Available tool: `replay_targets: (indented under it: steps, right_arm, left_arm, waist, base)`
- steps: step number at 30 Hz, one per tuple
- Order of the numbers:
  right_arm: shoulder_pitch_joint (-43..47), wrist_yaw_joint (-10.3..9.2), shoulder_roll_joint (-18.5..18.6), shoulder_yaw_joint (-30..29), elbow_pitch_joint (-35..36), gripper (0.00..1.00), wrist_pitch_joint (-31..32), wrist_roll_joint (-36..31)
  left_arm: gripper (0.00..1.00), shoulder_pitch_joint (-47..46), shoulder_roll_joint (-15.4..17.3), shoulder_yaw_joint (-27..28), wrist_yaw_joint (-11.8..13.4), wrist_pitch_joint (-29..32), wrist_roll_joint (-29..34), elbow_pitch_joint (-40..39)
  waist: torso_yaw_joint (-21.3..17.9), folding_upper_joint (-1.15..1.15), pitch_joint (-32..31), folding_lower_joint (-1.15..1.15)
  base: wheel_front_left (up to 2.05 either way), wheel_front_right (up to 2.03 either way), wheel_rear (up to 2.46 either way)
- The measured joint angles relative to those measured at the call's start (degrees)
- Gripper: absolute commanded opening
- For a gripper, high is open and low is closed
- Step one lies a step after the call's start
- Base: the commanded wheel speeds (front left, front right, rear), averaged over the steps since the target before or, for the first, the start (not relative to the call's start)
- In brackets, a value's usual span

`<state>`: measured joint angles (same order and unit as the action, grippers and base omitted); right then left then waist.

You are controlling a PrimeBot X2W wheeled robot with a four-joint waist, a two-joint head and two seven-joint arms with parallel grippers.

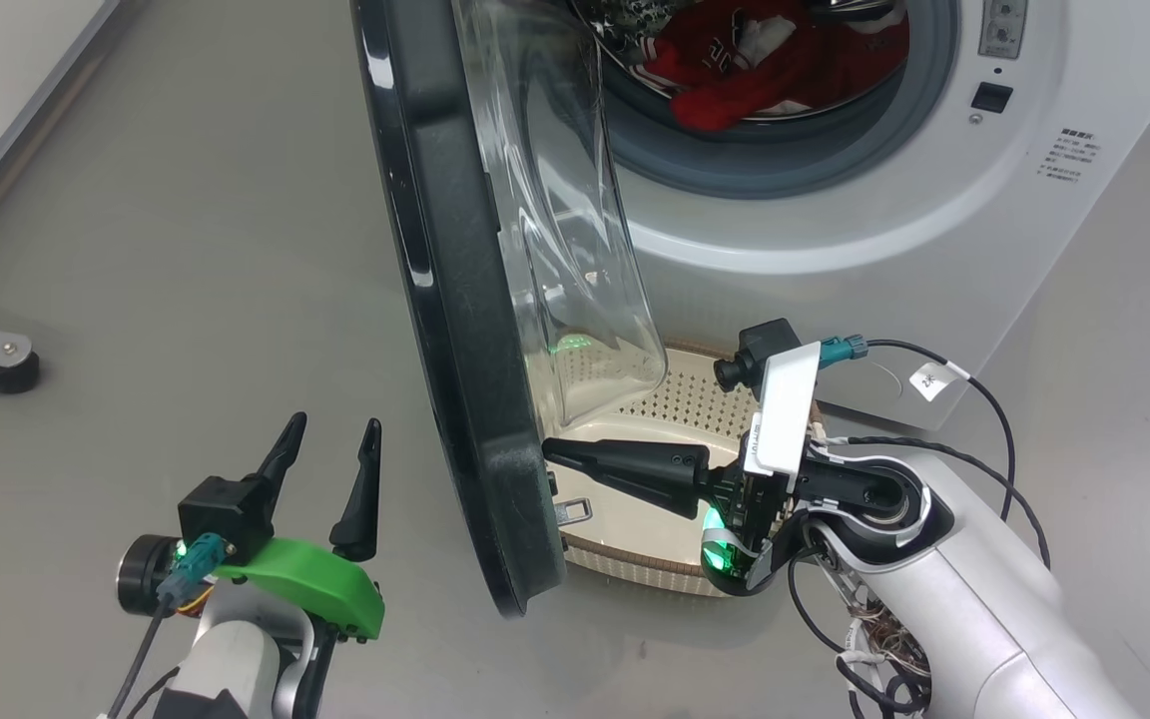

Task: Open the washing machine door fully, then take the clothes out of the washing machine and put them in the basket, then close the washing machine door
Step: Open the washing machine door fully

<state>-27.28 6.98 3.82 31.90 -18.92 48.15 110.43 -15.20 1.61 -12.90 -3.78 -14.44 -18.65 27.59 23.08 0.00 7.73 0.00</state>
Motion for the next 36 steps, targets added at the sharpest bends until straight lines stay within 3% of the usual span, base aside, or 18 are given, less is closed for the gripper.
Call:
replay_targets:
  steps: [11,19,21,22,30,36]
  right_arm:
    - [0.69,0.00,-0.13,-0.79,0.25,0.00,-2.61,0.45]
    - [3.75,0.00,-0.23,-7.42,2.13,0.00,-7.92,-0.29]
    - [4.75,0.00,-0.08,-9.53,2.66,0.52,-10.03,-1.13]
    - [5.20,0.00,0.01,-10.35,2.86,1.00,-10.93,-1.67]
    - [9.45,0.00,2.20,-14.66,3.44,1.00,-18.42,-7.55]
    - [11.09,0.00,5.25,-16.19,3.69,1.00,-28.40,-19.51]
  left_arm:
    - [1.00,0.00,0.00,0.11,0.46,0.01,-0.58,-0.38]
    - [1.00,0.00,0.00,0.54,0.54,0.01,-0.80,-0.65]
    - [1.00,0.01,0.00,0.73,0.56,0.01,-1.02,-0.68]
    - [1.00,0.01,0.00,0.92,0.68,0.01,-1.03,-0.68]
    - [1.00,0.24,0.00,1.55,1.05,0.01,-1.19,-0.79]
    - [1.00,1.03,0.00,1.55,1.22,0.00,-1.35,-1.08]
  waist:
    - [0.14,0.00,0.21,0.00]
    - [-0.75,0.00,0.00,0.00]
    - [-1.01,0.00,-0.08,0.00]
    - [-1.15,0.00,-0.13,0.00]
    - [-2.38,0.00,-0.59,0.00]
    - [-3.60,0.00,-0.56,0.00]
  base:
    - [0.00,0.00,0.00]
    - [0.00,0.00,0.00]
    - [0.00,0.00,0.00]
    - [0.00,0.00,0.00]
    - [0.00,0.00,0.00]
    - [0.00,0.00,0.00]
